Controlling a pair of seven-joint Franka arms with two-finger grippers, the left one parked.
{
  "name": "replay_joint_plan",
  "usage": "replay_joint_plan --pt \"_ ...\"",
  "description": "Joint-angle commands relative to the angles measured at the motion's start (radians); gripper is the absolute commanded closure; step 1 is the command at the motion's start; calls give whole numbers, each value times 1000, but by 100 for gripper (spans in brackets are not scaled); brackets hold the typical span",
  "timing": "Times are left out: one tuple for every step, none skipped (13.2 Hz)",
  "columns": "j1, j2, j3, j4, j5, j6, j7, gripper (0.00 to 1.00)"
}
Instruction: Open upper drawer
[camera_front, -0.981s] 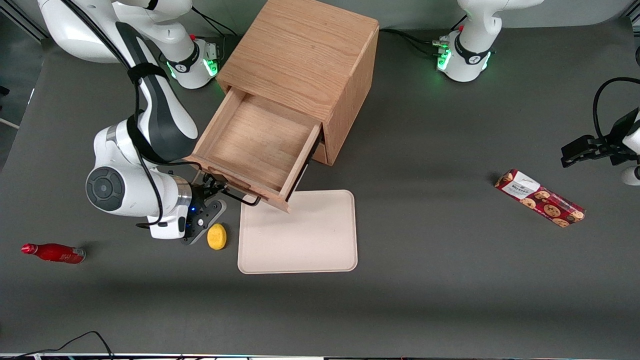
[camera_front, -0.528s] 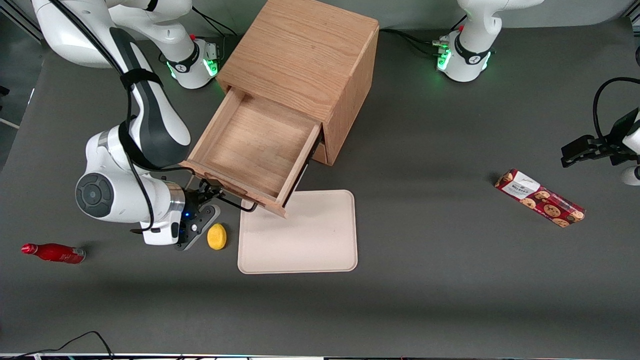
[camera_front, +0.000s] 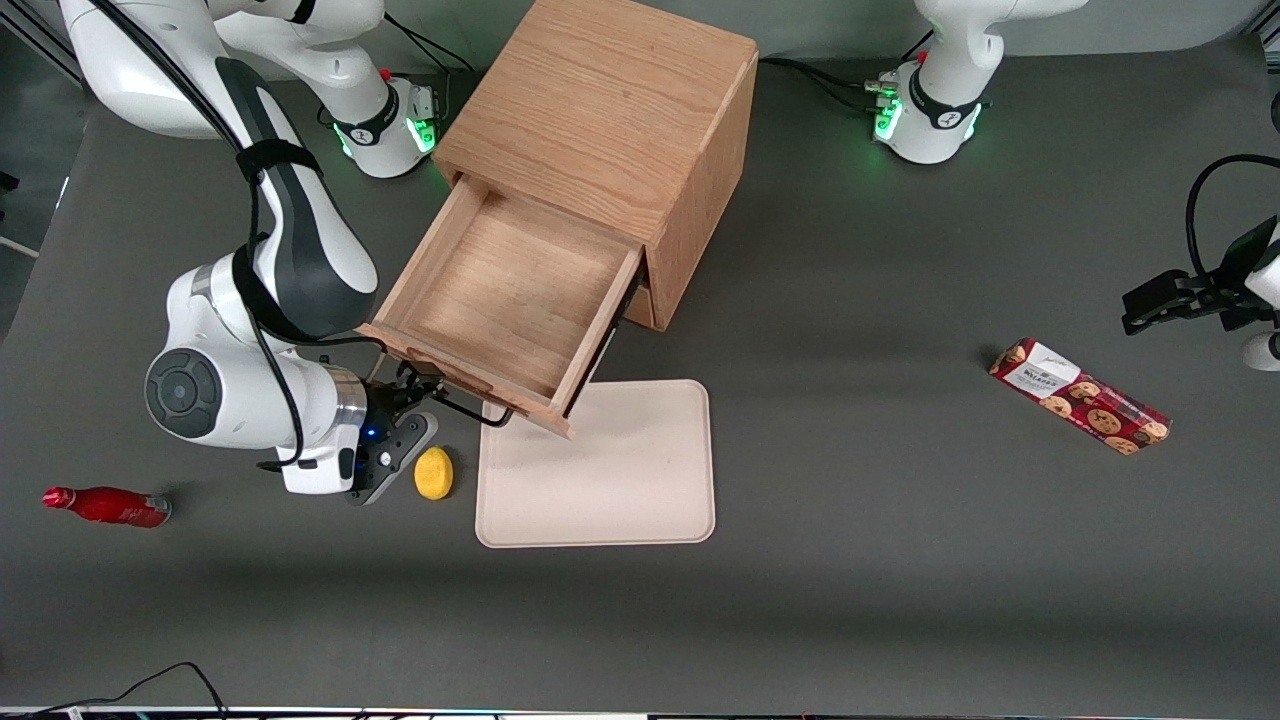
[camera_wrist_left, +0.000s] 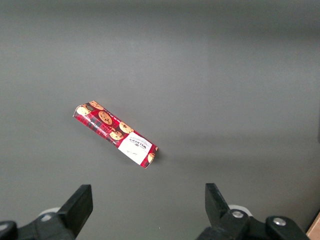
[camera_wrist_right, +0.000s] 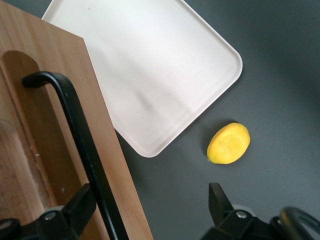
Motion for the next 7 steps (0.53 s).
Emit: replay_joint_plan --pt "-24 16 32 51 -16 -23 -20 0" --pt "-21 -1 32 51 -15 -23 -20 0" --pt "-22 -24 32 62 -13 -23 -23 0" --pt "-22 -53 31 69 -13 -25 -23 0" --pt "-21 -93 29 66 -13 -25 -22 0" --pt "-13 -143 16 65 -15 -41 -16 0" --pt "-12 -189 5 63 -16 -104 0 0"
